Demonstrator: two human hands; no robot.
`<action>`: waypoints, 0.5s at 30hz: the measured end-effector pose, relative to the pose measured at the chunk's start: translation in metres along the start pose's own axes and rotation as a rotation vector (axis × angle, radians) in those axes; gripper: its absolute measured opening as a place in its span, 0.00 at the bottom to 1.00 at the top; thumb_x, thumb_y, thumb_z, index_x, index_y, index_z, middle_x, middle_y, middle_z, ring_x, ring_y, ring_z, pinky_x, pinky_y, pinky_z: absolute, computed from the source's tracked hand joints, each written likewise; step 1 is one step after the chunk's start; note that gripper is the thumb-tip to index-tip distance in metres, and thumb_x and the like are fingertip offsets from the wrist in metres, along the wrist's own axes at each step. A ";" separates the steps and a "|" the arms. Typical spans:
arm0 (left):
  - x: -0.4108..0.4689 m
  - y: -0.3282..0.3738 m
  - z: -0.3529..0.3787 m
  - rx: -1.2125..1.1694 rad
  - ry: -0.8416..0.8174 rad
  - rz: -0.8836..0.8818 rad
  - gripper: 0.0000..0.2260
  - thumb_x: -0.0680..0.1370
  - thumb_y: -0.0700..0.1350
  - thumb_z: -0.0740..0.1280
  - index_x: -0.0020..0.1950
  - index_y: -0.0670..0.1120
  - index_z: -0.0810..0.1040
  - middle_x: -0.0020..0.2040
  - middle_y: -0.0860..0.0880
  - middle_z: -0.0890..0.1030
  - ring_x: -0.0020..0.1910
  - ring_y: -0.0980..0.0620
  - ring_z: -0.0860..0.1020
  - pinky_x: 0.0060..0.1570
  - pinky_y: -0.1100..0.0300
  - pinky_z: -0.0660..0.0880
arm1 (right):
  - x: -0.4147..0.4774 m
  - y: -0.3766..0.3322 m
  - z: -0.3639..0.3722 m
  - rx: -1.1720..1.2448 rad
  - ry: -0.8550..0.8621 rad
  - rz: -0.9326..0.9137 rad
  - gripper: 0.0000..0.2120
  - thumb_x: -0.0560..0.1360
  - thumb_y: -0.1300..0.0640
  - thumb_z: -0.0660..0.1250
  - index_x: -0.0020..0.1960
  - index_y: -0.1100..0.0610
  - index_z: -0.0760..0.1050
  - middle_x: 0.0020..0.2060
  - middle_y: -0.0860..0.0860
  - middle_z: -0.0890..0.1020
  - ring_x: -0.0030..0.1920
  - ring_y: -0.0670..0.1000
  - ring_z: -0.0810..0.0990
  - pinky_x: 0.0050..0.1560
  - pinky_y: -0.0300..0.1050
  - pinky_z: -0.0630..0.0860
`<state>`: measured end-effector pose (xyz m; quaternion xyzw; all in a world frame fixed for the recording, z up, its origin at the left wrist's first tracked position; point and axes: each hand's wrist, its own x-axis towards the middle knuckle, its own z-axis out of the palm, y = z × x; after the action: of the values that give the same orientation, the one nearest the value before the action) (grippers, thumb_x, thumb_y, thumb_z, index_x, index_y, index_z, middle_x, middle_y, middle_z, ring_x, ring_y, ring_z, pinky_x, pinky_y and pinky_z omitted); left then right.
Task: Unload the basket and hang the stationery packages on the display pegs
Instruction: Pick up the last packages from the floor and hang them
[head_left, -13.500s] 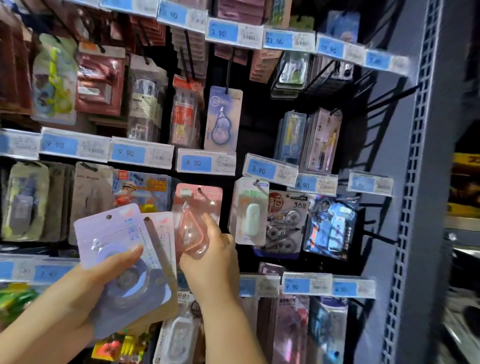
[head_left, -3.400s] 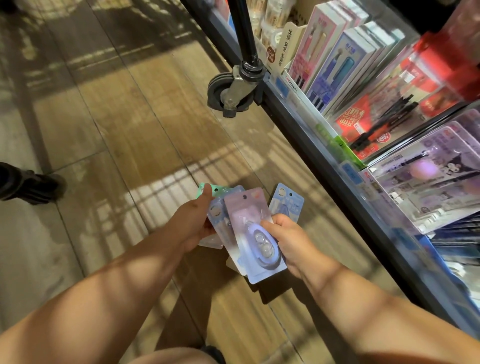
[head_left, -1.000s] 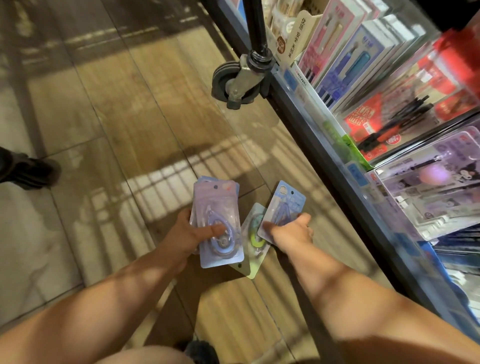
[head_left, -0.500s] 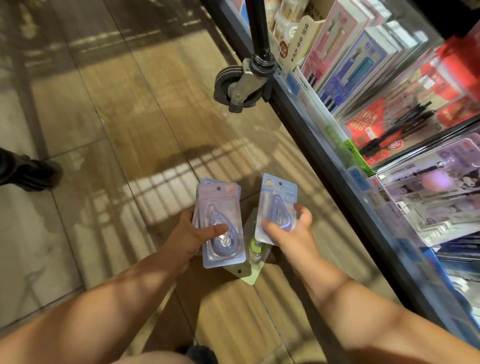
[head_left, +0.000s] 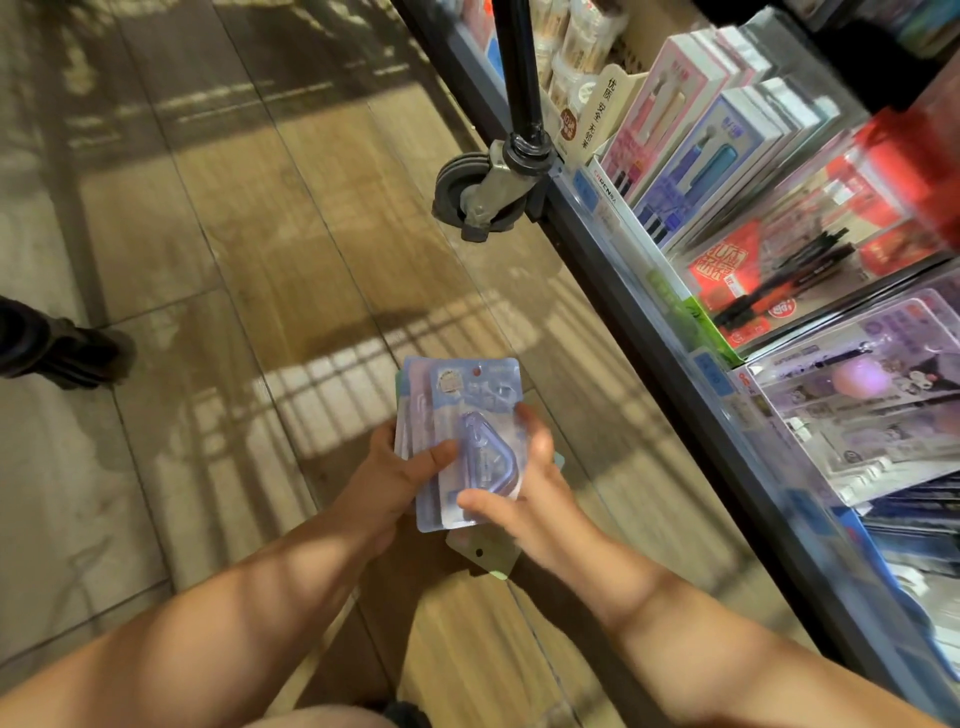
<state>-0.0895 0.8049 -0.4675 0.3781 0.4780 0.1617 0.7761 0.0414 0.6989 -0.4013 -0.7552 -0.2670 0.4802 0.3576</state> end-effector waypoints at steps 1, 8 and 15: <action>0.000 0.001 -0.001 0.010 -0.014 0.001 0.52 0.52 0.61 0.84 0.69 0.42 0.70 0.61 0.41 0.81 0.55 0.41 0.82 0.52 0.43 0.80 | 0.000 0.000 0.006 0.014 0.009 0.005 0.50 0.62 0.50 0.78 0.69 0.29 0.47 0.65 0.47 0.68 0.65 0.47 0.71 0.52 0.34 0.77; -0.002 0.008 -0.012 0.004 -0.142 -0.028 0.51 0.53 0.59 0.84 0.70 0.42 0.70 0.62 0.38 0.80 0.58 0.35 0.80 0.50 0.42 0.79 | 0.000 -0.007 0.021 -0.084 -0.002 0.039 0.47 0.69 0.43 0.69 0.78 0.43 0.43 0.71 0.48 0.62 0.73 0.50 0.60 0.72 0.49 0.63; -0.005 0.003 -0.014 0.033 -0.173 -0.045 0.54 0.46 0.47 0.85 0.69 0.46 0.67 0.60 0.42 0.80 0.53 0.46 0.83 0.41 0.53 0.81 | 0.003 0.004 0.024 -0.009 -0.044 0.111 0.28 0.80 0.54 0.63 0.76 0.45 0.56 0.71 0.48 0.63 0.72 0.48 0.63 0.67 0.37 0.61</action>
<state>-0.1035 0.8099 -0.4654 0.3928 0.4201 0.1028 0.8116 0.0205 0.7056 -0.4124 -0.7596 -0.2348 0.5146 0.3212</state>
